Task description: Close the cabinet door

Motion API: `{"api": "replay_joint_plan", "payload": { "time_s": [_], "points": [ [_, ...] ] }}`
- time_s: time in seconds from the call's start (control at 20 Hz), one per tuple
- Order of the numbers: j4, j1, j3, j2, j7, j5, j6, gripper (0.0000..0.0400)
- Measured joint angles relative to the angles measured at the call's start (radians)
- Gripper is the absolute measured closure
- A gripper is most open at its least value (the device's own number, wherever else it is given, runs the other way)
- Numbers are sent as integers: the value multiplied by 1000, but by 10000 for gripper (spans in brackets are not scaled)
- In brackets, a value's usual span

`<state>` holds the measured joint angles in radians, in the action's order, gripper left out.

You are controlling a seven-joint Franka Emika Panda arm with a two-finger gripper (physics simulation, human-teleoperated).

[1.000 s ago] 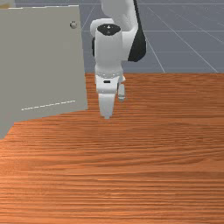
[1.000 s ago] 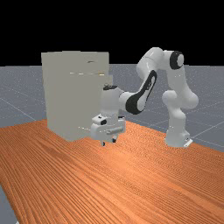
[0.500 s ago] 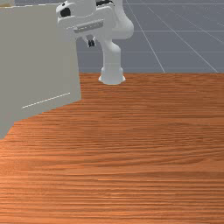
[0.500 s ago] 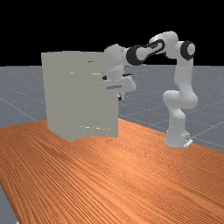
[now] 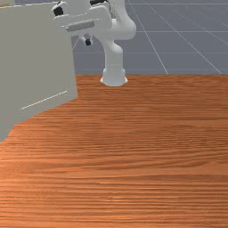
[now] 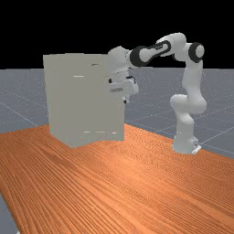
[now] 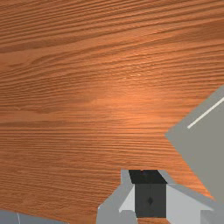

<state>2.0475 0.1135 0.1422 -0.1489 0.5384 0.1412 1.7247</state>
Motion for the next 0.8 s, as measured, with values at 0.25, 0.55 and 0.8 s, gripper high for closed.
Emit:
{"api": "replay_joint_plan", "payload": {
  "time_s": [0.25,0.55,0.8],
  "points": [
    [175,2,-5,-119,-2,-13,9,400],
    [212,45,68,-148,-10,-85,7,400],
    [200,103,167,-137,-58,-111,44,400]
  ]
}}
